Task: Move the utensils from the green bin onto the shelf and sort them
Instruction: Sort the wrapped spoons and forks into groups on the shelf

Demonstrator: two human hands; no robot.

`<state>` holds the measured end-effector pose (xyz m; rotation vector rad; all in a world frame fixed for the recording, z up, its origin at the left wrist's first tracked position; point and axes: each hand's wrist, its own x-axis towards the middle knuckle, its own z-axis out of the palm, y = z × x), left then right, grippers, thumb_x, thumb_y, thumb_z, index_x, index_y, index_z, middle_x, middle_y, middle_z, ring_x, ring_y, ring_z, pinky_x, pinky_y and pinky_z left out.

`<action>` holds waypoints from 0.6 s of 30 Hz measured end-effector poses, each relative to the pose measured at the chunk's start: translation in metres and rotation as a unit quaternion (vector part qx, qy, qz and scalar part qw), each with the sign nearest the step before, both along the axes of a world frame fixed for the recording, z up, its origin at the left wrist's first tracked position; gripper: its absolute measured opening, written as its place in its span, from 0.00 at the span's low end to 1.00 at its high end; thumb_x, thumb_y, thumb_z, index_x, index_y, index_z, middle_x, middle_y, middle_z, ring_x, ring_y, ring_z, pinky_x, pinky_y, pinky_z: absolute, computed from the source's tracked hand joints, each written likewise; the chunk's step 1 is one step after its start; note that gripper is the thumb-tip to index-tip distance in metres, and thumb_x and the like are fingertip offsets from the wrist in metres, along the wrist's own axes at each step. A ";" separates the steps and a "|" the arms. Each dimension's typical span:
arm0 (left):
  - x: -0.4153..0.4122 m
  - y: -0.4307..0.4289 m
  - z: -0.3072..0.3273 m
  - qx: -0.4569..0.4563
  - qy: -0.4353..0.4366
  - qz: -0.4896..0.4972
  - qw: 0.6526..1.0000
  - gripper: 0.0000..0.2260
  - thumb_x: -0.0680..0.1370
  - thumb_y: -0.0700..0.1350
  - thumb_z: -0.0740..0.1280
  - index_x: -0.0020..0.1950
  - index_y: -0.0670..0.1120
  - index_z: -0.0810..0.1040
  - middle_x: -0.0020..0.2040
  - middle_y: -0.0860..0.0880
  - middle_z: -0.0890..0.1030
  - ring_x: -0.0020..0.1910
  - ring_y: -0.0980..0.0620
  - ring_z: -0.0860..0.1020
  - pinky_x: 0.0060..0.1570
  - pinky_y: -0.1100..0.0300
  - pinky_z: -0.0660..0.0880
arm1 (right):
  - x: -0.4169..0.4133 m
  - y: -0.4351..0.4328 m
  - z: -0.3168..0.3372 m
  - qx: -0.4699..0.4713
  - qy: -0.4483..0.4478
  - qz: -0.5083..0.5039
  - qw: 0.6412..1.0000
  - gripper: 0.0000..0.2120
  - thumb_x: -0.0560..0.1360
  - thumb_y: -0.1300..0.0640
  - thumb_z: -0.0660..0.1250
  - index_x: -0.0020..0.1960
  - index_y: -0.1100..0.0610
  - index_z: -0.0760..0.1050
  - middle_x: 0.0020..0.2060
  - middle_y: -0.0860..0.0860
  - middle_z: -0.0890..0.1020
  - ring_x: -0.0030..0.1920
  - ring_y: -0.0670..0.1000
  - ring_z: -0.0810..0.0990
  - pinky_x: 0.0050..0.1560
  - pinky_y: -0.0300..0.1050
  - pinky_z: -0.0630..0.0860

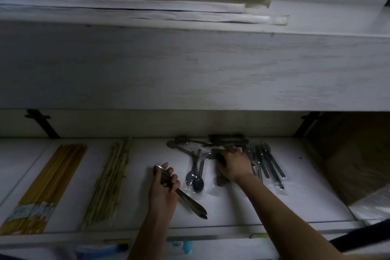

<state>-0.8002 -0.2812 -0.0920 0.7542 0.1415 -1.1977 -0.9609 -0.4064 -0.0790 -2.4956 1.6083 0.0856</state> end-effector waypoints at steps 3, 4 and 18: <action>0.003 0.000 -0.002 0.000 0.005 0.005 1.000 0.13 0.82 0.50 0.54 0.44 0.44 0.72 0.35 0.49 0.69 0.20 0.58 0.68 0.15 0.70 0.60 | 0.016 0.000 0.007 -0.042 -0.040 0.003 0.998 0.17 0.76 0.53 0.59 0.63 0.55 0.73 0.63 0.54 0.75 0.65 0.56 0.70 0.63 0.47 0.66; 0.004 0.000 -0.003 -0.001 0.006 0.005 1.000 0.13 0.82 0.50 0.54 0.44 0.44 0.72 0.35 0.49 0.69 0.20 0.58 0.68 0.15 0.70 0.60 | 0.023 -0.003 0.009 -0.039 -0.055 0.019 0.998 0.16 0.76 0.55 0.59 0.63 0.56 0.73 0.63 0.55 0.74 0.64 0.57 0.71 0.62 0.47 0.67; 0.016 0.011 0.000 0.011 -0.027 0.023 0.999 0.12 0.82 0.49 0.53 0.48 0.44 0.72 0.36 0.48 0.70 0.21 0.58 0.68 0.16 0.69 0.63 | 0.076 -0.032 -0.006 -0.054 0.080 0.045 0.994 0.15 0.78 0.60 0.55 0.60 0.58 0.76 0.60 0.57 0.78 0.63 0.58 0.72 0.62 0.48 0.67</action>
